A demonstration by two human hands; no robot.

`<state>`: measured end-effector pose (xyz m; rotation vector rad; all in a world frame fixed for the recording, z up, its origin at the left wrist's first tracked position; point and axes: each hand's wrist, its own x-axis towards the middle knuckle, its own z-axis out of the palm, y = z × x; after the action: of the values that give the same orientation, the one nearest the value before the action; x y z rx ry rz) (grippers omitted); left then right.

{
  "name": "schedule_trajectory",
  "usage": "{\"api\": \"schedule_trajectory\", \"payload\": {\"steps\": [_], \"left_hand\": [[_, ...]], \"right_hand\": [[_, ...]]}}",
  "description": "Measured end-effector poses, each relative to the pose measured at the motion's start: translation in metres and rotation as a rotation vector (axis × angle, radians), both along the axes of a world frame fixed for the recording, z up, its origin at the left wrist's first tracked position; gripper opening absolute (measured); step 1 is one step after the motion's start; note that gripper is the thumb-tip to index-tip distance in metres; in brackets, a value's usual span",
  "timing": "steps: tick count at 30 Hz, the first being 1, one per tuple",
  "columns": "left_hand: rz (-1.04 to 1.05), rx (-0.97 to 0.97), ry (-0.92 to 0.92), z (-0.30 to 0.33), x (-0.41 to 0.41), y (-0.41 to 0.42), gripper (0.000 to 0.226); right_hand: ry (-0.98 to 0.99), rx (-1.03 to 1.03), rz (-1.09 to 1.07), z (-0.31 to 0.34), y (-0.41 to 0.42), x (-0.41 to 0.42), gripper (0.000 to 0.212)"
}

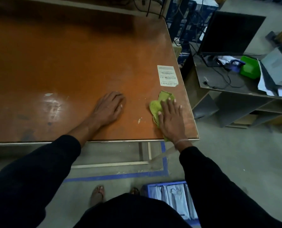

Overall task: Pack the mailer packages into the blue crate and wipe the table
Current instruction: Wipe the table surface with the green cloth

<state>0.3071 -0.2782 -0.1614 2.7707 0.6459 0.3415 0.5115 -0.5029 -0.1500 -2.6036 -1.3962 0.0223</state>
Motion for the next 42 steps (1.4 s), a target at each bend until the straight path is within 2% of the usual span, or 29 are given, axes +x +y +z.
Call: {"api": "schedule_trajectory", "payload": {"steps": [5,6,9,10,11,13,14,15,18,19,22,23,24,27,28,31,32,33,36,37,40,41,42], "left_hand": [[0.053,0.032,0.053,0.011,0.006,0.03,0.059],[0.084,0.026,0.068,0.012,0.007,0.038,0.059],[0.159,0.028,0.085,0.012,0.012,0.059,0.052],[0.176,0.031,0.08,0.011,0.013,0.065,0.049],[0.194,0.03,0.074,0.011,0.015,0.072,0.047],[0.239,0.008,0.073,0.01,0.019,0.084,0.046],[0.261,-0.005,0.074,0.01,0.021,0.089,0.046],[0.281,-0.013,0.073,0.01,0.023,0.092,0.046],[0.317,-0.003,0.065,0.009,0.027,0.094,0.046],[0.325,0.001,0.065,0.008,0.028,0.095,0.045],[0.323,0.01,0.07,0.007,0.03,0.097,0.046],[0.319,0.021,0.075,0.007,0.029,0.099,0.047],[0.317,0.034,0.082,0.007,0.029,0.102,0.049],[0.318,0.072,0.1,0.008,0.033,0.11,0.053],[0.317,0.079,0.1,0.009,0.035,0.113,0.055],[0.322,0.074,0.089,0.011,0.039,0.119,0.056],[0.328,0.072,0.084,0.011,0.04,0.12,0.056],[0.333,0.071,0.08,0.011,0.04,0.12,0.055],[0.337,0.07,0.085,0.009,0.041,0.121,0.055],[0.337,0.068,0.09,0.01,0.042,0.124,0.055],[0.321,0.092,0.105,0.012,0.045,0.135,0.055],[0.319,0.103,0.107,0.012,0.046,0.139,0.054],[0.319,0.11,0.104,0.012,0.047,0.141,0.054]], "right_hand": [[-0.062,-0.066,0.386,-0.003,0.001,0.003,0.06],[-0.06,-0.063,0.344,-0.004,-0.001,0.014,0.06],[-0.04,-0.055,-0.126,-0.004,0.001,0.039,0.064],[-0.044,-0.053,-0.186,-0.004,0.005,0.035,0.065],[-0.046,-0.044,-0.127,-0.004,0.009,0.028,0.065],[-0.047,-0.033,0.165,-0.006,0.01,0.019,0.061],[-0.047,-0.032,0.244,-0.005,0.007,0.025,0.06],[-0.053,-0.025,0.216,-0.004,0.006,0.036,0.06],[-0.025,-0.013,-0.243,-0.004,0.019,0.063,0.065],[-0.039,-0.026,-0.263,-0.005,0.027,0.06,0.066],[-0.059,-0.017,0.187,-0.008,0.046,0.055,0.06],[-0.049,-0.021,0.272,-0.006,0.048,0.063,0.059],[-0.047,-0.022,0.248,-0.004,0.053,0.074,0.059],[-0.055,-0.034,-0.161,-0.004,0.081,0.09,0.067],[-0.062,-0.037,-0.162,-0.005,0.094,0.084,0.068],[-0.055,-0.026,0.279,-0.008,0.115,0.074,0.062],[-0.052,-0.024,0.349,-0.007,0.117,0.083,0.061],[-0.056,-0.013,0.315,-0.007,0.121,0.094,0.061],[-0.057,0.0,-0.114,-0.01,0.14,0.113,0.068],[-0.06,-0.007,-0.11,-0.01,0.15,0.107,0.069],[-0.053,0.0,0.334,-0.01,0.165,0.095,0.063],[-0.055,0.003,0.405,-0.009,0.166,0.102,0.061],[-0.06,0.012,0.377,-0.008,0.169,0.113,0.061]]}}
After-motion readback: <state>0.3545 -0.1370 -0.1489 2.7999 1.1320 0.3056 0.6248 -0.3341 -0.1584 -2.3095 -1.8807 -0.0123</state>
